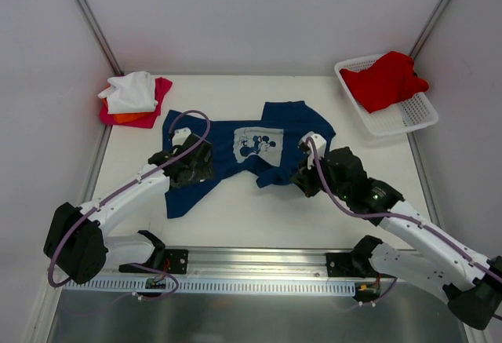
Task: Fold and stack the t-shirts
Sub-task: Flatten out the tshirt
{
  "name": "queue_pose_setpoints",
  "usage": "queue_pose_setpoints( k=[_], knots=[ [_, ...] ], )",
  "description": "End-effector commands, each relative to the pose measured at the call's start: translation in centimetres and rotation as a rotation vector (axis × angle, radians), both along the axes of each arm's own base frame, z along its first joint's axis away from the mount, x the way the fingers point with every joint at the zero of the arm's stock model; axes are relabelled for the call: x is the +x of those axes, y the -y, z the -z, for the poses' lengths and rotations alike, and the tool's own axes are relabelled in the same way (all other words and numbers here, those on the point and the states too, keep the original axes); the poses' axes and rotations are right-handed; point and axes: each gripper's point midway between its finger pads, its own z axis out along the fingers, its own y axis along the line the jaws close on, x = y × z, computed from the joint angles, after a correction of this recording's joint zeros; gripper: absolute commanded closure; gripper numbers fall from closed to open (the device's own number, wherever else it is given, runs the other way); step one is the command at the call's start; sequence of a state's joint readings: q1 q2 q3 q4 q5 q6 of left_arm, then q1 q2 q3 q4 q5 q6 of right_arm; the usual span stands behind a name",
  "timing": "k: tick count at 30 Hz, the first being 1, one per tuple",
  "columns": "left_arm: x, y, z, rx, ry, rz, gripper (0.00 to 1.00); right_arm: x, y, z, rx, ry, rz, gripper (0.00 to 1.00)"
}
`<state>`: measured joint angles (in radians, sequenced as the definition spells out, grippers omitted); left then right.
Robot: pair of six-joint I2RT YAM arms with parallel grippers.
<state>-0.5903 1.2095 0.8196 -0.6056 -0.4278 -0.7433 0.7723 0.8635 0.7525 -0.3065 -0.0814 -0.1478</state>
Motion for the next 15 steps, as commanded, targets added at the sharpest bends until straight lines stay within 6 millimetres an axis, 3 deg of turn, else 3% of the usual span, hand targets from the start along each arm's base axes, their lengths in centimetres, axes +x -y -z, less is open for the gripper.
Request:
queue_pose_setpoints(
  k=[1, 7, 13, 14, 15],
  knots=[
    [0.0, 0.2, -0.1, -0.003, 0.009, 0.012, 0.01, -1.7, 1.2, -1.2, 0.025, 0.036, 0.027, 1.00],
    [0.2, 0.5, 0.1, -0.005, -0.005, 0.017, 0.01, -3.9, 2.5, -2.0, 0.067, 0.046, 0.047, 1.00],
    [0.4, 0.7, -0.2, -0.007, 0.003, 0.022, 0.01, -5.2, 2.9, -0.7, 0.060, 0.011, 0.044, 0.98],
    [0.4, 0.7, -0.2, -0.006, 0.003, 0.023, 0.01, -5.2, 3.1, -0.7, 0.064, 0.014, 0.048, 0.80],
    [0.4, 0.6, -0.1, -0.003, 0.000, 0.024, 0.01, -5.3, 3.1, -0.4, 0.063, 0.013, 0.047, 0.71]
  ],
)
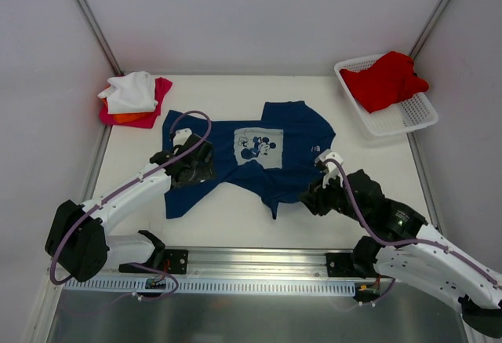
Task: Fold and stack the t-shirts
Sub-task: Flatten out the tshirt
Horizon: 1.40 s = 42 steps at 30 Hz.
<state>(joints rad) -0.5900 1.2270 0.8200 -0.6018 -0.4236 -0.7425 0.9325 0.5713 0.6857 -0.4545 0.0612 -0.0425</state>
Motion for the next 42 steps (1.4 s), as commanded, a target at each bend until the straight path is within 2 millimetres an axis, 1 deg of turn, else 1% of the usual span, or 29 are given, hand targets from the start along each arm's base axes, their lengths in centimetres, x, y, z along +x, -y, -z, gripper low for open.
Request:
queue_pose_setpoints(
  k=[1, 2, 4, 8, 13, 14, 15, 16, 17, 18, 19, 20, 21, 22, 24, 25, 26, 28, 29, 30, 31, 32, 33, 34, 35, 36, 38, 39, 42],
  knots=[
    [0.4, 0.5, -0.7, -0.010, 0.019, 0.023, 0.01, -0.3, 0.8, 0.9, -0.004, -0.017, 0.034, 0.64],
    [0.4, 0.5, -0.6, -0.009, 0.018, 0.023, 0.01, -0.3, 1.0, 0.5, 0.013, -0.002, 0.041, 0.55],
    [0.4, 0.4, -0.6, -0.005, 0.018, 0.023, 0.01, -0.3, 1.3, 0.1, 0.024, 0.014, 0.050, 0.49],
    [0.6, 0.5, -0.7, -0.006, 0.020, 0.021, 0.01, 0.0, 1.9, -0.7, 0.040, 0.042, 0.078, 0.49],
    [1.1, 0.6, -0.8, 0.009, 0.024, 0.022, 0.01, 1.2, 1.1, -0.6, 0.017, 0.033, 0.112, 0.48],
    [1.3, 0.7, -1.0, 0.009, 0.027, 0.024, 0.01, 2.1, 1.4, -0.5, -0.008, 0.041, 0.156, 0.48],
    [1.5, 0.8, -1.0, 0.008, 0.030, 0.025, 0.01, 2.7, 0.9, 0.8, -0.054, -0.010, 0.188, 0.48],
    [1.7, 1.0, -0.9, 0.012, 0.026, 0.028, 0.01, 3.2, 0.4, 1.1, -0.077, -0.024, 0.199, 0.47],
    [2.1, 1.2, -1.2, 0.013, 0.034, 0.033, 0.01, 4.0, 0.1, 0.5, -0.090, -0.022, 0.224, 0.47],
    [2.4, 1.3, -1.3, 0.012, 0.042, 0.035, 0.01, 4.5, -0.5, 0.9, -0.113, -0.039, 0.231, 0.47],
    [2.7, 1.4, -1.1, 0.021, 0.038, 0.038, 0.01, 5.4, -1.6, 2.2, -0.163, -0.069, 0.230, 0.47],
    [3.2, 1.6, -1.7, 0.021, 0.050, 0.043, 0.01, 5.9, -2.3, 2.5, -0.172, -0.081, 0.227, 0.48],
    [3.6, 1.8, -1.6, 0.021, 0.048, 0.047, 0.01, 7.0, -3.3, 1.4, -0.142, -0.072, 0.236, 0.48],
    [4.0, 1.9, -1.7, 0.016, 0.050, 0.046, 0.01, 7.7, -4.1, 2.6, -0.173, -0.098, 0.234, 0.48],
    [4.8, 2.2, -2.1, 0.003, 0.064, 0.057, 0.01, 9.6, -4.7, 2.3, -0.145, -0.126, 0.257, 0.48],
    [5.5, 2.0, -2.1, -0.005, 0.072, 0.047, 0.01, 10.4, -5.6, 3.1, -0.134, -0.160, 0.244, 0.48],
    [5.9, 2.0, -2.2, -0.010, 0.077, 0.052, 0.01, 12.0, -5.3, 2.6, -0.115, -0.165, 0.280, 0.49],
    [6.9, 2.1, -1.9, -0.034, 0.078, 0.056, 0.01, 13.5, -6.0, 3.1, -0.094, -0.200, 0.270, 0.49],
    [7.4, 1.6, -1.8, -0.036, 0.076, 0.047, 0.01, 14.7, -5.7, 4.6, -0.116, -0.241, 0.293, 0.50],
    [7.7, 1.9, -1.3, -0.054, 0.061, 0.055, 0.01, 15.9, -6.2, 4.2, -0.098, -0.242, 0.288, 0.50],
    [8.4, 2.0, -1.3, -0.067, 0.075, 0.057, 0.01, 16.4, -6.6, 4.6, -0.098, -0.263, 0.276, 0.50],
    [8.9, 1.6, -1.0, -0.078, 0.073, 0.046, 0.01, 17.2, -6.7, 6.4, -0.120, -0.313, 0.271, 0.50],
    [9.3, 1.6, -0.3, -0.087, 0.058, 0.047, 0.01, 17.8, -6.9, 7.0, -0.121, -0.330, 0.265, 0.50],
    [9.7, 2.1, -0.1, -0.113, 0.054, 0.062, 0.01, 18.6, -7.5, 6.5, -0.098, -0.340, 0.248, 0.51],
    [10.4, 1.8, 0.1, -0.127, 0.053, 0.053, 0.01, 19.5, -7.3, 8.1, -0.114, -0.375, 0.260, 0.51],
    [10.7, 1.9, 0.9, -0.129, 0.029, 0.054, 0.01, 19.9, -7.4, 8.5, -0.115, -0.389, 0.256, 0.51],
    [11.7, 2.2, 1.1, -0.144, 0.022, 0.065, 0.01, 21.3, -7.7, 8.3, -0.097, -0.402, 0.254, 0.50],
    [12.0, 2.1, 2.0, -0.143, -0.004, 0.065, 0.01, 21.7, -7.7, 9.2, -0.106, -0.424, 0.252, 0.49],
    [13.5, 2.6, 2.2, -0.156, -0.006, 0.084, 0.01, 22.6, -8.2, 9.1, -0.088, -0.455, 0.218, 0.47]
  ],
)
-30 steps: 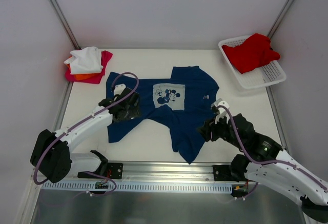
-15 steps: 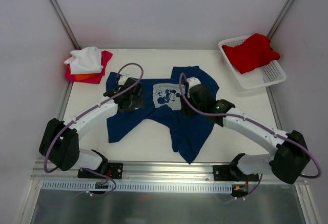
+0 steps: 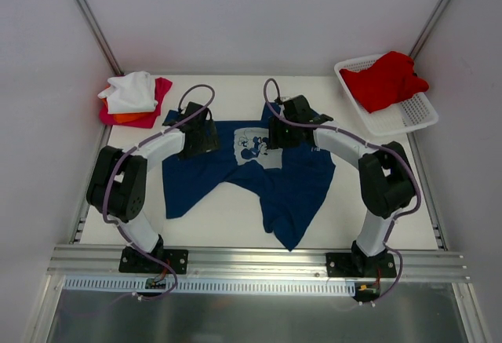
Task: Fold and stack the t-shirts
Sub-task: Flatten out the tshirt
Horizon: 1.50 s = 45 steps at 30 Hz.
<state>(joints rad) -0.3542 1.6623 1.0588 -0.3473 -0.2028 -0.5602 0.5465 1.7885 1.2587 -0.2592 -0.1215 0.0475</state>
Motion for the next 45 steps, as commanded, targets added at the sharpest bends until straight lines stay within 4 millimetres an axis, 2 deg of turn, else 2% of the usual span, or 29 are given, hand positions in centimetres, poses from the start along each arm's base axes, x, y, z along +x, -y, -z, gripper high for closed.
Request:
queue_pose_setpoints(
  k=[1, 3, 7, 13, 18, 19, 22, 27, 34, 39, 40, 43, 44, 45],
  knots=[
    [3.0, 1.4, -1.5, -0.054, 0.057, 0.059, 0.01, 1.4, -2.0, -1.7, 0.097, -0.019, -0.064, 0.47],
    [3.5, 1.3, -1.3, -0.061, 0.056, 0.062, 0.01, 2.2, -1.9, -1.6, 0.120, -0.034, -0.058, 0.47],
    [4.4, -0.1, -0.8, -0.063, 0.049, 0.042, 0.01, 2.9, -1.1, 0.4, 0.150, -0.109, -0.035, 0.45],
    [4.8, -0.7, -0.2, -0.074, 0.035, 0.040, 0.01, 4.1, -0.5, 1.3, 0.221, -0.173, -0.027, 0.39],
    [5.0, -2.3, -0.7, -0.008, 0.062, -0.007, 0.01, 5.2, 3.0, 1.9, 0.023, -0.125, 0.052, 0.39],
    [5.1, -2.6, -0.7, 0.011, 0.068, -0.017, 0.01, 6.1, 4.1, 1.7, -0.053, -0.076, 0.066, 0.39],
    [5.3, -2.9, -0.9, 0.015, 0.073, -0.020, 0.01, 6.8, 6.9, 1.5, -0.270, -0.012, 0.095, 0.39],
    [5.4, -2.9, -0.7, 0.017, 0.069, -0.020, 0.01, 8.6, 9.1, 0.3, -0.481, 0.091, 0.107, 0.39],
    [5.3, -2.8, -0.8, 0.003, 0.067, -0.016, 0.01, 10.1, 8.9, 2.5, -0.557, 0.113, 0.076, 0.39],
    [5.4, -2.6, -1.9, -0.010, 0.092, -0.010, 0.01, 12.1, 8.9, 2.9, -0.572, 0.168, 0.074, 0.38],
    [5.4, -2.5, -2.3, -0.014, 0.100, -0.011, 0.01, 12.3, 8.9, 3.8, -0.572, 0.155, 0.063, 0.38],
    [5.4, -2.5, -2.9, -0.025, 0.115, -0.008, 0.01, 13.7, 8.8, 4.1, -0.537, 0.151, 0.073, 0.38],
    [5.4, -2.5, -3.1, -0.026, 0.118, -0.008, 0.01, 13.8, 9.3, 4.9, -0.541, 0.123, 0.081, 0.38],
    [5.3, -2.4, -3.1, -0.026, 0.118, -0.007, 0.01, 14.5, 9.2, 4.2, -0.532, 0.135, 0.091, 0.38]
  ],
)
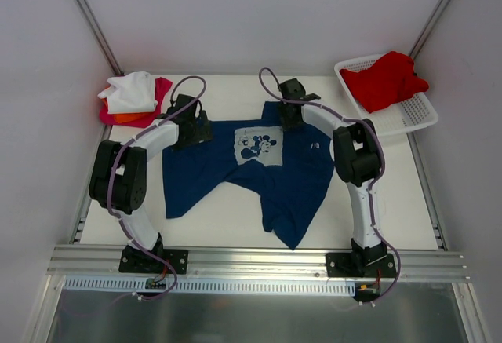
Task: Fold and stack the t-shirts
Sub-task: Flatten out the tshirt
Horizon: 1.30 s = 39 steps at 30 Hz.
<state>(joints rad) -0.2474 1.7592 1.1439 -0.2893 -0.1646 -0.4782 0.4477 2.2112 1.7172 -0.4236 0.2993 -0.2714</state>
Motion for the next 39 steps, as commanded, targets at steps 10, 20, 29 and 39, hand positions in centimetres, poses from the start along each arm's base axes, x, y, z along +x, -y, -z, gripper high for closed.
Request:
queue_pose_setpoints(
  k=[10, 20, 29, 39],
  knots=[
    [1.3, 0.2, -4.4, -0.029, 0.105, 0.016, 0.01, 5.0, 4.3, -1.0, 0.044, -0.003, 0.185, 0.37],
    [4.2, 0.3, -3.6, -0.006, 0.099, 0.009, 0.01, 3.9, 6.1, -0.8, 0.086, -0.035, 0.269, 0.37],
    [10.2, -1.0, -5.6, -0.008, 0.176, -0.045, 0.01, 3.7, 5.6, -1.1, 0.124, -0.013, 0.234, 0.37],
    [14.3, -3.1, -6.2, 0.033, 0.222, -0.066, 0.01, 3.4, 5.2, -4.7, 0.162, 0.048, 0.210, 0.37]
  ],
)
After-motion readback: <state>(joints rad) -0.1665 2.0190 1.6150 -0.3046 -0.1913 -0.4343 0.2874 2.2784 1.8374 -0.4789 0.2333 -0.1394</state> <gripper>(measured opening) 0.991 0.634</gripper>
